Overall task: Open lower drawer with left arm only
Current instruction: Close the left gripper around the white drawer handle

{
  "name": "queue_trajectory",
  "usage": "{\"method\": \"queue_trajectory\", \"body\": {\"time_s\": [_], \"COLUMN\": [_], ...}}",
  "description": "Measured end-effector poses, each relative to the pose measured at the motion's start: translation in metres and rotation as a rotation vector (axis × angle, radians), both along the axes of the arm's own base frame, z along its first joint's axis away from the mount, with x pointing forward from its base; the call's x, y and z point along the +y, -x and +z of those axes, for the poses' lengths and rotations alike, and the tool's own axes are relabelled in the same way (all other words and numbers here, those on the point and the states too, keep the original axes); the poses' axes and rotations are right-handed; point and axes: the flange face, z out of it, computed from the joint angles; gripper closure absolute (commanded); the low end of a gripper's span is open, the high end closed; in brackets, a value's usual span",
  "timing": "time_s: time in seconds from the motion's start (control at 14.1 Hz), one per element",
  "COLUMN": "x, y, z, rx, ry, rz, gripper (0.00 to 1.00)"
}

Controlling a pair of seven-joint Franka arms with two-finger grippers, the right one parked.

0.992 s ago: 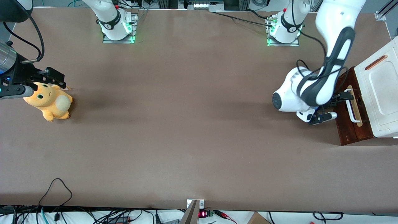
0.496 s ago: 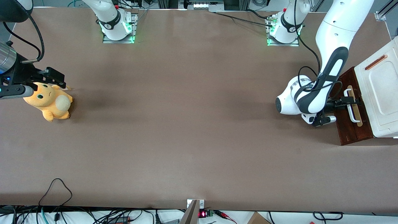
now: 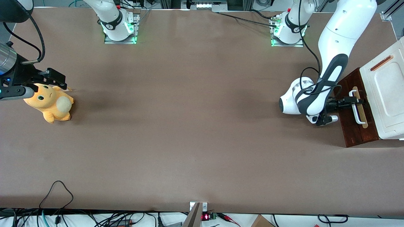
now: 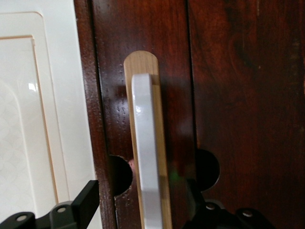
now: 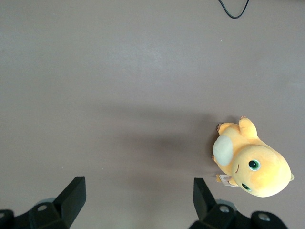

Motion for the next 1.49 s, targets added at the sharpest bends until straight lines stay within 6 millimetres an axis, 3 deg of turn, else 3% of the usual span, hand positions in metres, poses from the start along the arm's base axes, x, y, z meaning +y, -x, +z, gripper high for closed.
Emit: {"method": "queue_trajectory", "body": {"time_s": [0.14,0.71,0.99,1.2,1.49], "x": [0.001,0.0076,0.0085,0.0081,0.007], "y": [0.0007,0.0008,-0.0004,0.0002,0.0011], "z": [-0.0038,-0.0041,-0.0048,-0.0071,-0.0099], "rx": [0.0,-0.001,-0.001,0.003,0.008], "ry": [-0.006,-0.008,-0.014,-0.014,-0.013], "rz": [-0.005,0.004,-0.009,-0.011,-0.014], "gripper": [0.46,0.54,0.66,0.66,0.74]}}
